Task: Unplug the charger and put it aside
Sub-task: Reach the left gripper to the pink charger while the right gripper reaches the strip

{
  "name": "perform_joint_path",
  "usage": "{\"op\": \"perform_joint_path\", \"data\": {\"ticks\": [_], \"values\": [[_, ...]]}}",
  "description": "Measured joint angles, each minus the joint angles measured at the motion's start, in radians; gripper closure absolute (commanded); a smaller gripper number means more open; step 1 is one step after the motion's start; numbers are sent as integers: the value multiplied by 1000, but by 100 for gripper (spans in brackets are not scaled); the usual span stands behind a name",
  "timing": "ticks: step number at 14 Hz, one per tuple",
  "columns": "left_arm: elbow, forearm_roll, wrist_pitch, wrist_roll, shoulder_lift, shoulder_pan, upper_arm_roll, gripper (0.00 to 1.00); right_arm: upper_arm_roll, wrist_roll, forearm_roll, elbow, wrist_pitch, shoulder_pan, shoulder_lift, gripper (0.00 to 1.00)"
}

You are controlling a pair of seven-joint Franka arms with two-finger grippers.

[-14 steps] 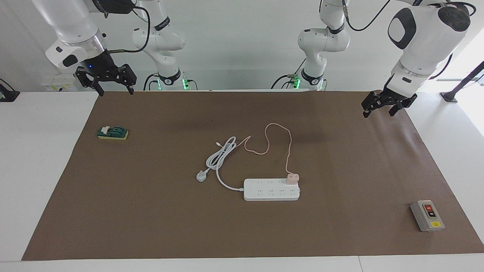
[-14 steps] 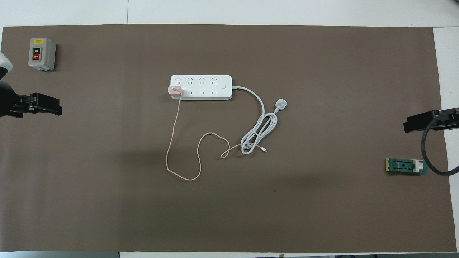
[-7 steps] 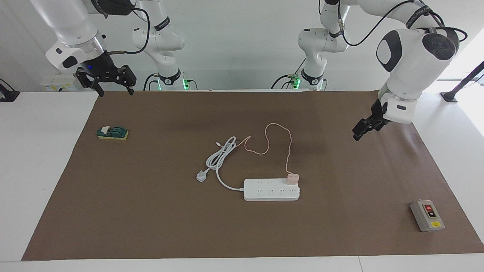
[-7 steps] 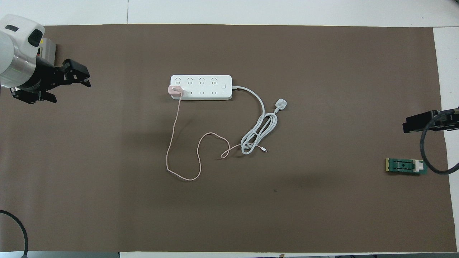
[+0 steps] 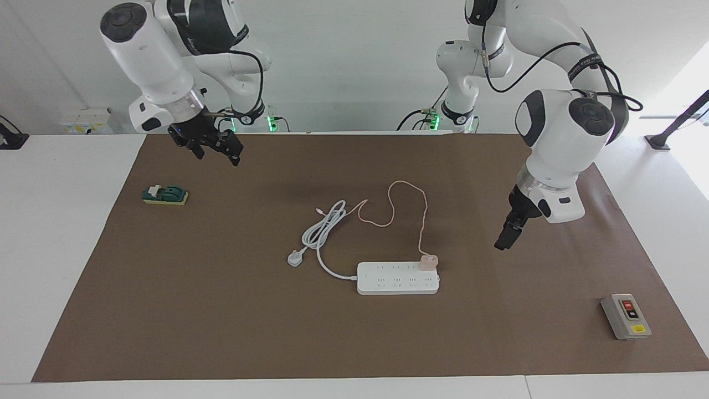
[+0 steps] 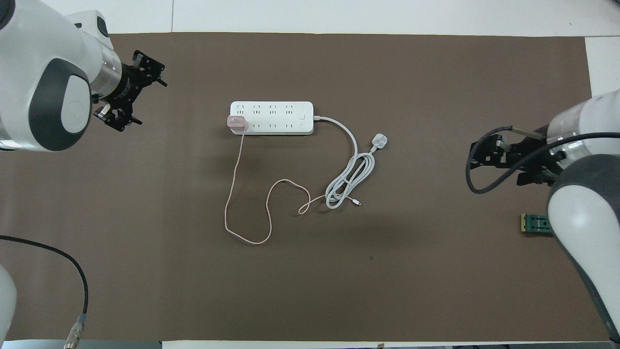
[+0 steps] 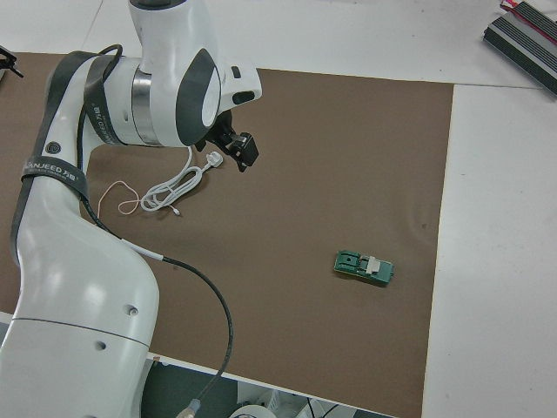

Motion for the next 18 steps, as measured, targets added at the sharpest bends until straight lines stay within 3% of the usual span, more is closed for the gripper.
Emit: {"op": "perform_joint_path", "data": {"ticks": [7,11,18], "values": [[-13,3,23,-435,103,-169,1,0,3,589,346,10,336,174,273,0],[-13,3,82,-508,167,-183,3,0,3,781,515,169,371,203,450,0],[-12,3,143,-540,183,-183,4,0,4,934,708,370,465,258,701,0]]}}
